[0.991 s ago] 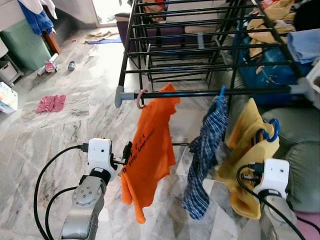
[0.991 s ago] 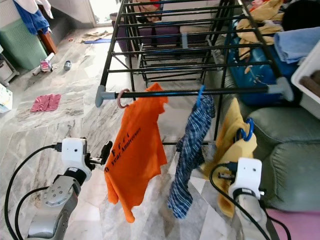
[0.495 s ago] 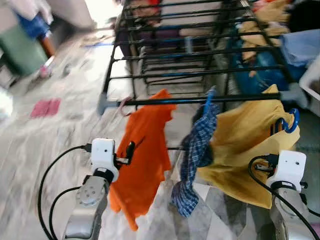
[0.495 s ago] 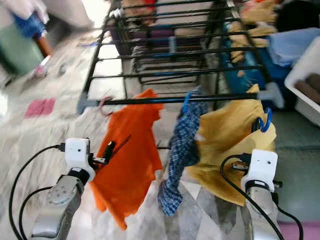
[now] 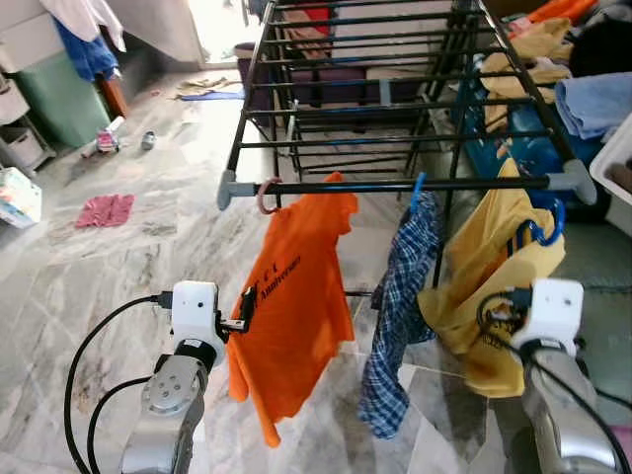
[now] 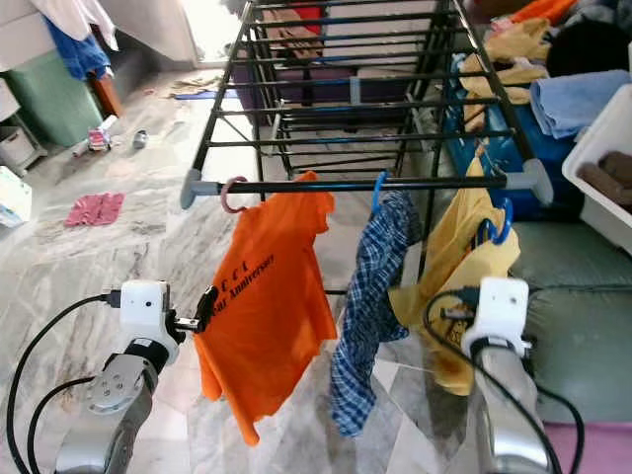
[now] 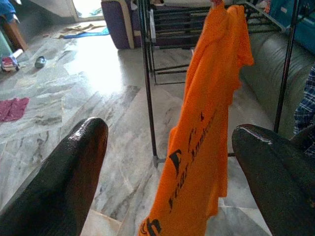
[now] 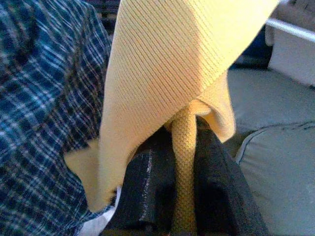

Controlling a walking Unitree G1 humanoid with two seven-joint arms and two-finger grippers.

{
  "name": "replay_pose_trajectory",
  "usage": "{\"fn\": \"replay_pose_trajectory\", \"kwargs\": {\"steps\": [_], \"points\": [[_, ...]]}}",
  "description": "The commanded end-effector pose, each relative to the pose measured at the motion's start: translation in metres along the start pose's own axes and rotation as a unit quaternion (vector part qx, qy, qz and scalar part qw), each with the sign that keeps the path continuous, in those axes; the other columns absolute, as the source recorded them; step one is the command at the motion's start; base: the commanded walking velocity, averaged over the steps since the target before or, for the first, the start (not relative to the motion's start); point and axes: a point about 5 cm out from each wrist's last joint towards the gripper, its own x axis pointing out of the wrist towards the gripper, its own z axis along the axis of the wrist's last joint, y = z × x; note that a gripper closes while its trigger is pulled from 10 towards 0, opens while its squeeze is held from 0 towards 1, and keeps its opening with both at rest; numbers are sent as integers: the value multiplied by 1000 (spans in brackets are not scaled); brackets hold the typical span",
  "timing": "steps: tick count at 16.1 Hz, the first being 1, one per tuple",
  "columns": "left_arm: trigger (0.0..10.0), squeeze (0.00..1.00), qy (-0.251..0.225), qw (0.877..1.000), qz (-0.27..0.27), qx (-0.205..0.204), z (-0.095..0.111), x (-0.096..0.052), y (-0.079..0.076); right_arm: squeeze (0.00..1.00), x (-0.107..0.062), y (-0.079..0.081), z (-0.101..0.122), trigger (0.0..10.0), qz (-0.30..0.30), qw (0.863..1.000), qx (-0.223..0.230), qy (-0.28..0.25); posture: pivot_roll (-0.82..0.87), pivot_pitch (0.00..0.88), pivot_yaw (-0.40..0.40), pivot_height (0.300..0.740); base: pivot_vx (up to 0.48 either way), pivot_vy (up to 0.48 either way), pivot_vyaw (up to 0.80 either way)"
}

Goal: Hang hanger

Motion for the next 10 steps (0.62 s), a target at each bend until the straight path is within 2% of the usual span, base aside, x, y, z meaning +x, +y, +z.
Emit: {"fn": "replay_pose_trajectory", "kwargs": {"steps": [1, 3, 6, 9, 10], "points": [[10000, 0, 3, 1000, 4, 5, 2, 1, 5, 0, 12, 2, 17, 10000, 7, 1000, 7, -11, -19, 91, 69, 740, 0, 0, 0], [10000, 0, 4, 1000, 5, 7, 2, 0, 7, 0, 24, 6, 26, 10000, 21, 1000, 21, -6, -14, 91, 69, 740, 0, 0, 0], [10000, 0, 7, 1000, 7, 10, 2, 0, 9, 0, 49, 18, 53, 10000, 40, 998, 35, -18, -1, 93, 72, 740, 0, 0, 0], [10000, 0, 8, 1000, 9, 12, 3, -1, 11, 0, 64, 16, 53, 10000, 22, 999, 33, 34, 21, 94, 72, 740, 0, 0, 0], [10000, 0, 8, 1000, 11, 13, 4, -2, 12, 0, 69, 11, 54, 10000, 7, 998, 47, 45, 32, 95, 72, 740, 0, 0, 0]]}}
